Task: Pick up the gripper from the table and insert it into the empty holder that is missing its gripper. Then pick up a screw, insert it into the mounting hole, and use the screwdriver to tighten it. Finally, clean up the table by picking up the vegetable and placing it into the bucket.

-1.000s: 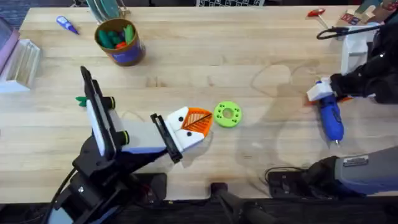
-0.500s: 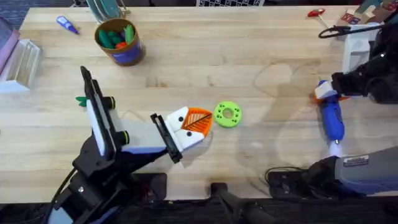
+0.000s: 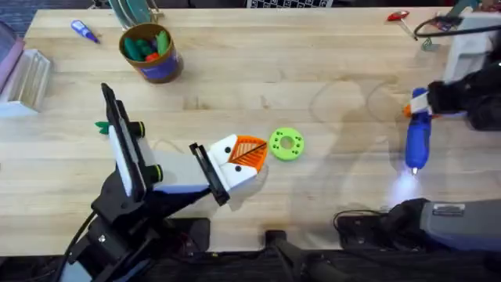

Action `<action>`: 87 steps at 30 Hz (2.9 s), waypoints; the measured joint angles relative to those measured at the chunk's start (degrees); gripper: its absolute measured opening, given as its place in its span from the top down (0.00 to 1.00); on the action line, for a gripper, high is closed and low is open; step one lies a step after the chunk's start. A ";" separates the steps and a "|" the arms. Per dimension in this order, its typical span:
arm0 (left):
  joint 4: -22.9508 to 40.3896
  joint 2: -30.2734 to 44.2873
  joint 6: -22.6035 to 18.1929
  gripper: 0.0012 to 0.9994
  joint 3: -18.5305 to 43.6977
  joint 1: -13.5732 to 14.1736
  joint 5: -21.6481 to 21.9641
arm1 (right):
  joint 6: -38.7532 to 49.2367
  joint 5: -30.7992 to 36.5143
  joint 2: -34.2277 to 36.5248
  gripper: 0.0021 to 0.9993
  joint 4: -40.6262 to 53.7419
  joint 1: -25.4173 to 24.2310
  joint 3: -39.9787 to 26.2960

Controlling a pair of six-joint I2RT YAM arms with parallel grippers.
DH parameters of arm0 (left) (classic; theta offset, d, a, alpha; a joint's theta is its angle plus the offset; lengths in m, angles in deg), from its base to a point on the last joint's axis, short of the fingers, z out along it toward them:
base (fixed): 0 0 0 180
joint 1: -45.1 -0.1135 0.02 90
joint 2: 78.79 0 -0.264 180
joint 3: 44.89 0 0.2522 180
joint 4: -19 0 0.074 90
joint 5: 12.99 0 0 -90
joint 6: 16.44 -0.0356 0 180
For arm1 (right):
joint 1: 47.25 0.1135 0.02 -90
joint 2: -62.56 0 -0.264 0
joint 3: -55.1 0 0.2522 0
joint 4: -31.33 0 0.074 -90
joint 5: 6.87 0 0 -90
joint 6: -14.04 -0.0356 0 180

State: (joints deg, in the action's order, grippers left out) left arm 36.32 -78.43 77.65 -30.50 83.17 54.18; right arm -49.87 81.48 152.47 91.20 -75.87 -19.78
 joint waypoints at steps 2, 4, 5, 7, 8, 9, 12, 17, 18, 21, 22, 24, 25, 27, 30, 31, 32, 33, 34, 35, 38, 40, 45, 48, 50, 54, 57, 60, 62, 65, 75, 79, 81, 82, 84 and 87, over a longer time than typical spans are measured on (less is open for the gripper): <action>0.01 0.01 -0.01 0.99 0.00 0.01 0.00 | -0.30 -1.91 -3.91 0.98 -0.04 0.00 0.00; 0.02 0.00 -0.02 0.99 0.00 0.00 0.00 | -0.85 -4.39 -8.11 0.98 -0.18 0.11 0.00; 0.02 0.00 0.00 0.99 0.00 0.00 0.00 | -2.34 -7.05 -14.51 0.98 -1.09 1.57 0.00; 0.02 0.00 0.00 0.99 0.00 0.00 -0.01 | -3.42 -8.11 -19.17 0.98 -1.43 3.85 0.00; 0.00 0.00 0.00 0.99 0.00 0.00 0.00 | -4.01 -8.60 -21.86 0.98 -1.42 5.48 0.00; 0.01 0.00 0.00 0.99 0.00 0.00 0.00 | -4.61 -8.92 -24.06 0.98 -1.40 6.86 0.00; 0.02 0.00 0.00 0.99 0.00 0.00 0.00 | -7.12 -9.81 -31.73 0.98 -1.40 11.83 0.02; 0.02 0.00 0.00 0.99 0.00 0.01 -0.01 | -14.72 -10.66 -45.68 0.98 -5.98 19.71 0.26; 0.00 0.00 0.00 0.99 0.00 0.00 -0.02 | -16.67 -10.81 -48.51 0.98 -8.35 21.08 0.51; 0.02 0.00 0.00 0.99 0.00 0.00 0.00 | -22.09 -11.25 -55.55 0.98 -15.70 24.71 2.51; 0.02 0.00 0.00 0.99 0.00 0.00 0.00 | -23.91 -11.41 -57.43 0.98 -17.81 25.92 3.60; 0.02 0.00 0.00 0.99 0.00 0.00 0.00 | -27.10 -12.34 -60.57 0.98 -22.59 28.63 6.85; 0.02 0.00 0.00 0.99 0.00 0.00 -0.02 | -28.63 -13.35 -61.86 0.98 -25.23 30.25 9.01; 0.02 0.00 0.00 0.99 0.00 0.00 0.00 | -31.19 -15.60 -63.23 0.98 -30.65 33.80 13.43; 0.02 0.00 0.00 0.99 0.00 0.01 -0.01 | -34.54 -17.80 -63.12 0.98 -37.81 39.19 19.10; 0.02 0.00 0.00 0.99 0.00 0.00 0.00 | -35.49 -18.18 -62.81 0.98 -40.29 41.24 20.81; 0.02 0.01 0.00 0.99 0.00 0.00 -0.01 | -36.39 -18.56 -62.42 0.98 -43.22 43.51 22.42; 0.02 0.00 0.00 0.99 0.00 0.00 -0.01 | -37.05 -18.90 -61.93 0.98 -45.81 45.73 23.62; 0.02 0.00 0.00 0.99 0.00 0.00 0.00 | -37.55 -19.10 -61.36 0.98 -48.09 47.84 24.44; 0.02 0.00 -0.01 0.99 0.00 0.00 -0.01 | -38.07 -19.31 -60.52 0.98 -50.68 50.42 25.04; 0.02 0.00 0.00 0.99 0.00 0.00 0.00 | -38.81 -19.67 -57.69 0.98 -56.60 57.31 25.35; 0.02 0.00 -0.02 0.99 0.00 0.00 0.00 | -39.24 -20.00 -55.13 0.98 -61.27 62.08 25.35; 0.02 0.00 0.00 0.99 0.00 0.00 0.00 | -39.25 -20.52 -47.08 0.98 -74.45 71.73 25.35; 0.02 0.00 0.00 0.99 0.00 0.00 0.00 | -38.88 -20.73 -42.58 0.98 -80.50 75.08 25.35; 0.02 0.00 0.00 0.99 0.00 0.00 -0.01 | -38.66 -20.74 -40.44 0.98 -82.59 76.11 25.35; 0.02 0.00 0.00 0.99 0.00 0.02 0.00 | -37.97 -20.69 -38.28 0.98 -83.19 76.24 25.38; 0.02 0.00 0.00 0.99 0.00 0.02 0.00 | -36.18 -20.71 -37.79 0.98 -83.21 76.24 25.38; 0.02 0.00 0.00 0.99 0.00 0.00 -0.02 | -33.50 -20.71 -37.77 0.98 -83.34 76.24 25.38; 0.02 0.01 0.00 0.99 0.00 0.01 -0.01 | -32.18 -20.71 -37.77 0.98 -83.32 76.24 25.38; 0.02 0.00 0.00 0.99 0.00 0.00 0.00 | -31.16 -20.71 -37.77 0.98 -82.84 76.24 25.38; 0.02 0.00 0.00 0.99 0.00 0.00 -0.01 | -30.32 -20.69 -35.64 0.98 -82.13 76.24 25.38; 0.04 0.01 0.00 0.99 0.00 0.00 -0.02 | -30.74 -20.69 -34.76 0.98 -82.41 76.24 25.38; 0.04 0.02 0.00 0.99 0.00 0.00 -0.02 | -31.03 -20.67 -34.60 0.98 -82.49 76.24 25.38; 0.04 0.01 0.00 0.99 0.00 0.00 -0.02 | -31.20 -20.69 -34.61 0.98 -82.50 76.24 25.38; 0.04 0.00 0.00 0.99 0.00 0.00 -0.02 | -31.58 -20.69 -34.62 0.98 -82.49 76.24 25.38; 0.04 0.00 0.00 0.99 0.00 0.00 -0.02 | -31.76 -20.69 -34.53 0.98 -83.02 76.24 25.38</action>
State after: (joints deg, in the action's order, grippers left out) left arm 36.36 -78.43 77.65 -30.50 83.17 54.16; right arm -81.63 60.78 117.94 8.18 0.37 5.60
